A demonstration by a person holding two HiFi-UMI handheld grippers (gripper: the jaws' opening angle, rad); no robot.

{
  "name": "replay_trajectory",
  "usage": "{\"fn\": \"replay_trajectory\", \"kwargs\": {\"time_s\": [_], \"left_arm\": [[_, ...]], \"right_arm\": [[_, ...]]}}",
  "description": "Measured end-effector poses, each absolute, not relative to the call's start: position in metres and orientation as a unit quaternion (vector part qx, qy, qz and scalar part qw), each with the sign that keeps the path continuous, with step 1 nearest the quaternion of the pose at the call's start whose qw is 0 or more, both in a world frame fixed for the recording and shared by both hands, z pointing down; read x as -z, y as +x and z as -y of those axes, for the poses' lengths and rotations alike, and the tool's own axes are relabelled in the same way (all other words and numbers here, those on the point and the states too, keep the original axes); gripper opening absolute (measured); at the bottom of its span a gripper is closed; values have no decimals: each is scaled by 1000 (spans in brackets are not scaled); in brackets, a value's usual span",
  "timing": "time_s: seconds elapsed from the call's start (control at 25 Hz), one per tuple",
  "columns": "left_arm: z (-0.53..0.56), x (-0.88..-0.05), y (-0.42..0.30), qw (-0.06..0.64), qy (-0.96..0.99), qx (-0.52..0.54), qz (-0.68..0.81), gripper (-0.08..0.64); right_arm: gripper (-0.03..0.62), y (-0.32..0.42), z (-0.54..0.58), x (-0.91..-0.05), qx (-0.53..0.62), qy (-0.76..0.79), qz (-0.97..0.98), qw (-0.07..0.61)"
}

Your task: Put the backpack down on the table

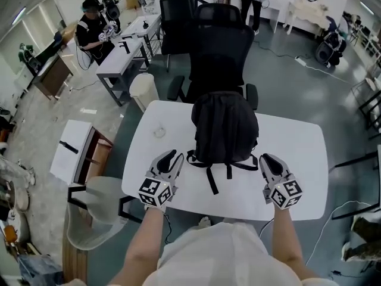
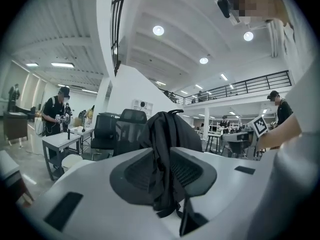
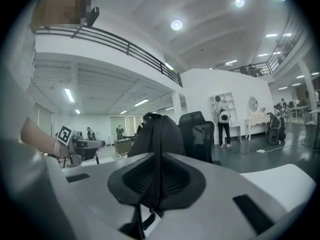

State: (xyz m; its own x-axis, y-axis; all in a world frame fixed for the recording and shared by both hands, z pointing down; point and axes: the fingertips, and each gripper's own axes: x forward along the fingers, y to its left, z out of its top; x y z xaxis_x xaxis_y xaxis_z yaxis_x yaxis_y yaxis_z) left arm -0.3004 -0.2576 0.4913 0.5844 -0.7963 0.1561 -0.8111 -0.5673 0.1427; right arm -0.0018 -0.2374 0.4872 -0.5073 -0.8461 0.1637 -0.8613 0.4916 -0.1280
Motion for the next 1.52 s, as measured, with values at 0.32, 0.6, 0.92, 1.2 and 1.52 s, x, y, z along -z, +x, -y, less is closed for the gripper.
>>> {"fn": "replay_trajectory", "kwargs": {"time_s": [0.32,0.6,0.92,1.2,1.52], "left_arm": [[234,-460,-306,64,881,-12,468,71],[222,-437,-309,24,887,-20,461,58],[221,-427,-322,15,883,-14,469,58],[217,-426,-324,12,883,-14,469,58],[215,-424,-325,10,882,-12,470,58]], "right_arm": [[27,-11,217,-454,-49,501,863,29],[18,-26,204,-442,-24,496,867,48],[17,-27,209,-432,2,515,854,72],[17,-30,207,-425,7,513,855,71],[17,-28,204,-424,11,515,854,76]]}}
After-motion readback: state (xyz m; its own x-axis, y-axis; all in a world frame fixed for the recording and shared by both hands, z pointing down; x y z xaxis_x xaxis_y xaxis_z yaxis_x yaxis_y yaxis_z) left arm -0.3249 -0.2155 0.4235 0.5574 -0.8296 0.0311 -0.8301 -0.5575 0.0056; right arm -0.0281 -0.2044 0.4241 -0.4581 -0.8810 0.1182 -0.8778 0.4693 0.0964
